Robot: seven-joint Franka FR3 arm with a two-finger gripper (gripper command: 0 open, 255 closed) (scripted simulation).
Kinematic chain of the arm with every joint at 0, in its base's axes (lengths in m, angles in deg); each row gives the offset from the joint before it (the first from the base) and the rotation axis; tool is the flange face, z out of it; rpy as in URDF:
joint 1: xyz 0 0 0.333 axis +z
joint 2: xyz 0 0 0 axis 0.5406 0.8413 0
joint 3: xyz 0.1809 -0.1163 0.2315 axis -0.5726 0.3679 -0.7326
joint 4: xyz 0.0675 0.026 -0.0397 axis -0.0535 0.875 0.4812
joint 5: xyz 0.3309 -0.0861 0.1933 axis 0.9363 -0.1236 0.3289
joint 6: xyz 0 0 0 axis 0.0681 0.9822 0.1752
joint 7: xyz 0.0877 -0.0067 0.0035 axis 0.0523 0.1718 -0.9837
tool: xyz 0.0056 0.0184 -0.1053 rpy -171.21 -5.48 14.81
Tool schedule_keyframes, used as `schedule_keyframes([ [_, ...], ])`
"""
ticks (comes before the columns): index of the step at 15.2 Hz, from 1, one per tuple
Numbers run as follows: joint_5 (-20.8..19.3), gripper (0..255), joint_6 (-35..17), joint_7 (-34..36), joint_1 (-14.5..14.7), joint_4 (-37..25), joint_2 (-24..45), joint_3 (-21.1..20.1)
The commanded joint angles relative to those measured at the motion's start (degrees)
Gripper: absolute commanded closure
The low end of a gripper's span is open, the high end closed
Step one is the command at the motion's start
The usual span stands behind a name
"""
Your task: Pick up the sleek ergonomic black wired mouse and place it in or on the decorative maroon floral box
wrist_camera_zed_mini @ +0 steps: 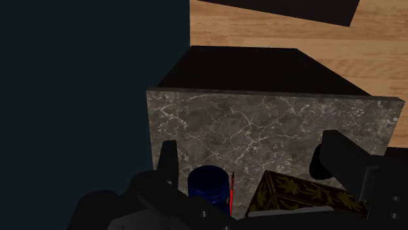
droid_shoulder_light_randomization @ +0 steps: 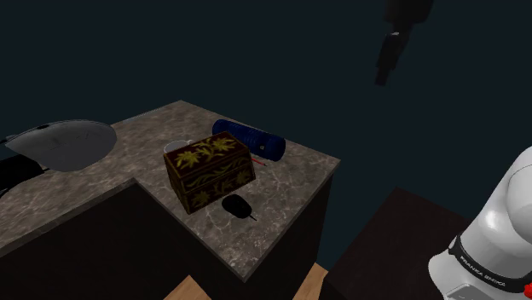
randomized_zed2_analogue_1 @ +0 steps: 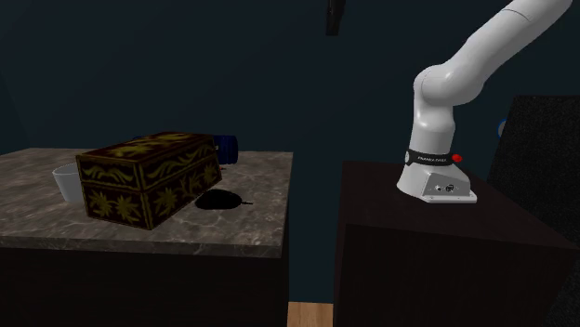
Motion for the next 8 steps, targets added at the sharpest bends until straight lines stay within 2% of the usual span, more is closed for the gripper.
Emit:
schedule_keyframes([
  [1,0.0,0,0.0,0.0,0.0,0.0,0.0,0.0],
  [8,3.22,0,-11.61,4.23,1.52,5.24,7.0,-3.03],
])
